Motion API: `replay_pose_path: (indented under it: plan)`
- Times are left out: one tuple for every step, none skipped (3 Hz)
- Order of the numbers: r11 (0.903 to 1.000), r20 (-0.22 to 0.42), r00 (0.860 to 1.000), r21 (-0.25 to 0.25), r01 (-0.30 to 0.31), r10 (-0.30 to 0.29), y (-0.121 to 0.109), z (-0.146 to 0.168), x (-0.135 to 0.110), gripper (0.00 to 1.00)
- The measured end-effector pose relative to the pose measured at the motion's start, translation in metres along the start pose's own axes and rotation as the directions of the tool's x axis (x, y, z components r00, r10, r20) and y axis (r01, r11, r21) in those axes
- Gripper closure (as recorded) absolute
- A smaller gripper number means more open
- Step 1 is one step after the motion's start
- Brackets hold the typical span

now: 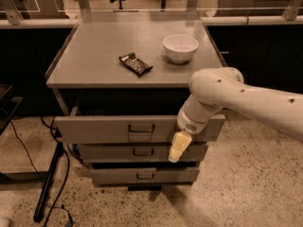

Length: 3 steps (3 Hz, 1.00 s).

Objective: Open top drawer

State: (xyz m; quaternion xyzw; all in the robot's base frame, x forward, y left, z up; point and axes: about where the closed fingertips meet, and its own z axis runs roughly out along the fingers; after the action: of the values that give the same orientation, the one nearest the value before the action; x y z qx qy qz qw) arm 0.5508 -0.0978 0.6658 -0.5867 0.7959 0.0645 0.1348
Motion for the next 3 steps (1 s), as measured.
replay_pose_path:
  plan:
    - [0.9987, 0.028, 1.0, -0.05, 0.009, -0.008, 0.038, -0.024, 0.017, 0.0]
    - [0.9986, 0.034, 0.999, -0.053, 0.003, -0.001, 0.039, -0.026, 0.02, 0.0]
    - [0.9978, 0.078, 0.996, 0.054, 0.039, -0.043, 0.013, -0.041, -0.001, 0.0]
